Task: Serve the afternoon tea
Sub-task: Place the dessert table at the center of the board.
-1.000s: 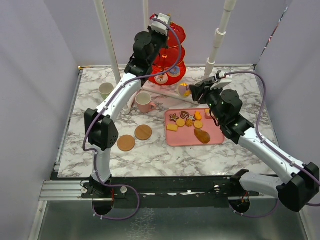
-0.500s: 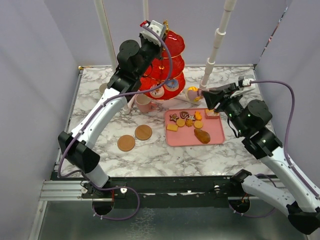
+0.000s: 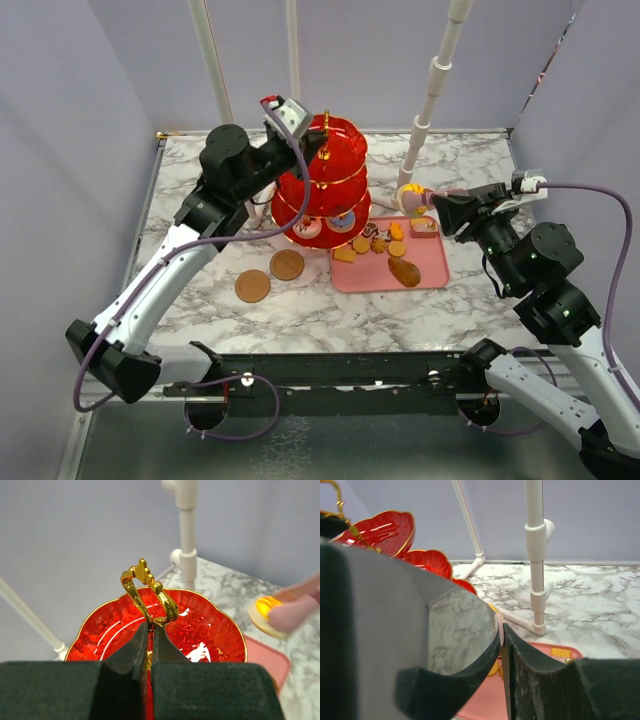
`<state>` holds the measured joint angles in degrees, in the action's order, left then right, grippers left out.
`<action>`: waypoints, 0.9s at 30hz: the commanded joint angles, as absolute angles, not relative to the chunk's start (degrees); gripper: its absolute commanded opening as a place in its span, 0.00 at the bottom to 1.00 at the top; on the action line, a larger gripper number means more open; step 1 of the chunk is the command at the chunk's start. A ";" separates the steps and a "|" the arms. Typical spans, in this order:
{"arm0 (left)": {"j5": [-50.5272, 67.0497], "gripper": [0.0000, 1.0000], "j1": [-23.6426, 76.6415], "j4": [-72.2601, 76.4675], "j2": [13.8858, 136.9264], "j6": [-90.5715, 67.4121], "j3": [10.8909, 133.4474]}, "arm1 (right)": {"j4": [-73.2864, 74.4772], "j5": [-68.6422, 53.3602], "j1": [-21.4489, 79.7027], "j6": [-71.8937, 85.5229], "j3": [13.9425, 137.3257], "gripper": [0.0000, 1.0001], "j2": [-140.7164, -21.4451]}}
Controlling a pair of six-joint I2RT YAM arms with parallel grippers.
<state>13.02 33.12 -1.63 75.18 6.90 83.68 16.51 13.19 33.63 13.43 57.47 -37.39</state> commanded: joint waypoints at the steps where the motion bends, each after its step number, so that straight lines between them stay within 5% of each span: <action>1: 26.69 0.00 33.49 0.11 66.35 6.71 78.28 | 18.46 16.14 33.45 11.66 56.75 0.32 -38.23; 27: 51.72 0.00 33.49 -11.77 50.85 18.30 58.60 | 13.62 9.33 33.45 12.81 48.98 0.32 -40.75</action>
